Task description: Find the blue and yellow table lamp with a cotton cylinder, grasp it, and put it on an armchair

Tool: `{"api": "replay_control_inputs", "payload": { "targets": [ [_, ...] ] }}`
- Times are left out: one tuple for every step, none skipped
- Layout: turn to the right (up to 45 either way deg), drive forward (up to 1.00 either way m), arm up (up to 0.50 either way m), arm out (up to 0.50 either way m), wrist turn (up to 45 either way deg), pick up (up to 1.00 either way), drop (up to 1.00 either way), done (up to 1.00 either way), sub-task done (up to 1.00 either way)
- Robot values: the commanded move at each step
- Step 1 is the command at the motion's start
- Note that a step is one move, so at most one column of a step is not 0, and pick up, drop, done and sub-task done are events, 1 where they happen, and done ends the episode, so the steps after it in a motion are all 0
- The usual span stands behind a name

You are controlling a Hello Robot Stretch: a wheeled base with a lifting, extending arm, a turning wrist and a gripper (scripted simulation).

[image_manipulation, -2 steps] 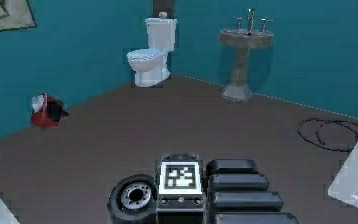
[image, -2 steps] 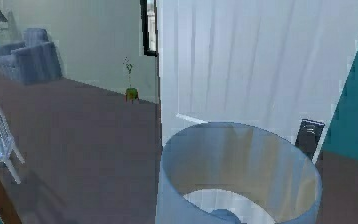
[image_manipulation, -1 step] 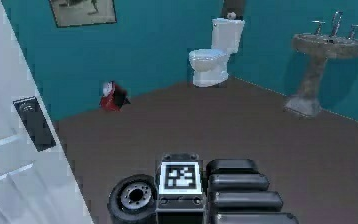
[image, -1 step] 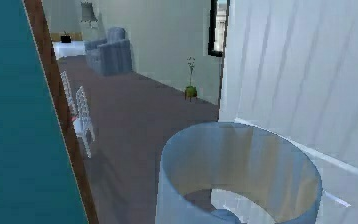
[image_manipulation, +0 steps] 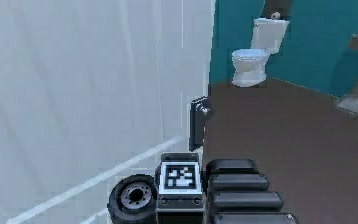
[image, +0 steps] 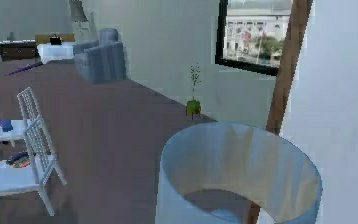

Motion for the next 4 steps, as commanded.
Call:
{"api": "replay_control_inputs", "payload": {
  "targets": [
    [-24.0,0.0,0.0,0.0,0.0,0.0,0.0,0.0,0.0],
    [0.0,1.0,0.0,0.0,0.0,0.0,0.0,0.0,0.0],
    [0.0,0.6,0.0,0.0,0.0,0.0,0.0,0.0,0.0],
    [-6.0,0.0,0.0,0.0,0.0,0.0,0.0,0.0,0.0]
  ]
}}
